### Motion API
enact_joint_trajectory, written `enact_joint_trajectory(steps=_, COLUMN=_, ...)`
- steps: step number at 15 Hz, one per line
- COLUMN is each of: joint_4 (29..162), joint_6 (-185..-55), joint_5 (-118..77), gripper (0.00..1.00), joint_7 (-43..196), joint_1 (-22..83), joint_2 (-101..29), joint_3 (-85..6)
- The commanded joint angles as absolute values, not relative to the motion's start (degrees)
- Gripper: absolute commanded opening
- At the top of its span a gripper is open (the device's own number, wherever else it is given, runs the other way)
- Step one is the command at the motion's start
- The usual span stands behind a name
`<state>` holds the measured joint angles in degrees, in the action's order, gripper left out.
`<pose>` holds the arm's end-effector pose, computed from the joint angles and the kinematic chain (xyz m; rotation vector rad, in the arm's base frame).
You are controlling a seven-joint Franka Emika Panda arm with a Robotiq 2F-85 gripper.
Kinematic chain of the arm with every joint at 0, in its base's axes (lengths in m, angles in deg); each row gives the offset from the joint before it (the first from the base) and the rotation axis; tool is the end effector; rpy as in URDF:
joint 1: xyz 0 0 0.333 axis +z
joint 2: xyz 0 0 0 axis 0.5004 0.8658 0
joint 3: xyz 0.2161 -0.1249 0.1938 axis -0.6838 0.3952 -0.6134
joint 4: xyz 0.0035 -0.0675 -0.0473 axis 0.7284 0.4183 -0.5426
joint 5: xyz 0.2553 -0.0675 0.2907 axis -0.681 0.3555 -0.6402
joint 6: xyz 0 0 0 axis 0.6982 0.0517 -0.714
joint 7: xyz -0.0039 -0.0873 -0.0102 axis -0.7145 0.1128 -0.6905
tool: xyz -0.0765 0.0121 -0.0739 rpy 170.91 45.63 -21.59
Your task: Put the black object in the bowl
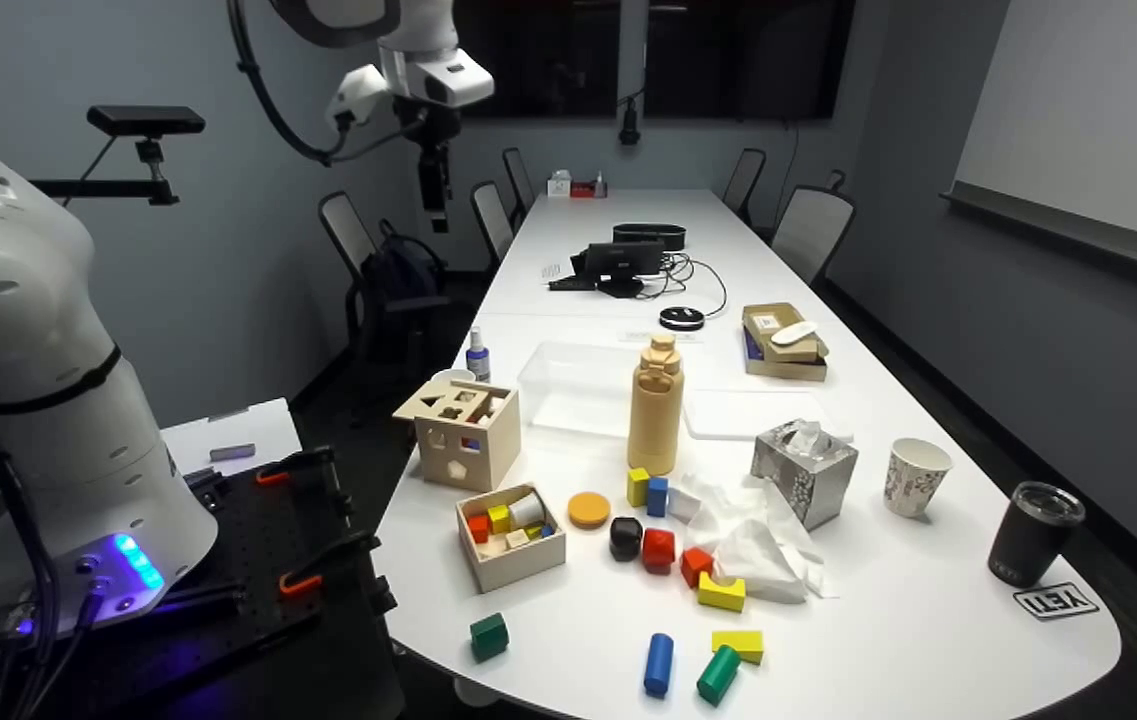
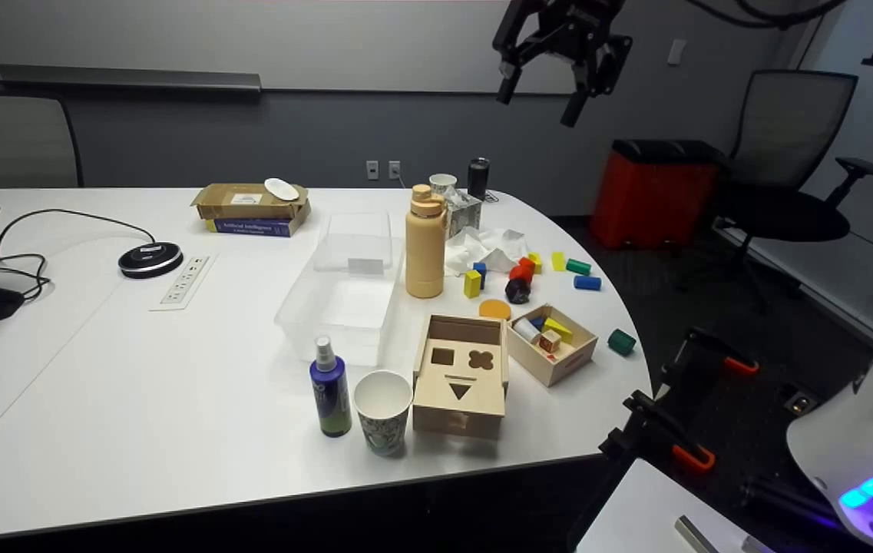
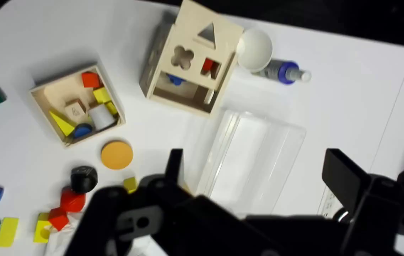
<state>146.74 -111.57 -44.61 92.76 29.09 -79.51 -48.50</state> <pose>0.4118 0.0439 0.4627 -2.7502 0.6878 -0.1438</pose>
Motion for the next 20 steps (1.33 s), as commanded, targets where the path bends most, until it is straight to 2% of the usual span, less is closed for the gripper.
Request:
enact_joint_trajectory(steps=1, joint_4=141.7, joint_6=-122.7, joint_5=-46.6, gripper=1.0, joint_7=93.7, joint_1=26.4, joint_2=-66.6, joint_3=-44.6)
enact_joint_trajectory(steps=8, joint_4=132.1, joint_6=-141.3, joint_5=-48.4, gripper=1.0, joint_7=98.8, joint_1=24.2, joint_2=-41.5, joint_3=-38.2)
enact_joint_trajectory(steps=20, joint_4=119.5, joint_6=-142.4, joint_5=-47.3, gripper=1.0, joint_7=105.5, joint_1=24.4, joint_2=-15.4, joint_3=-34.6)
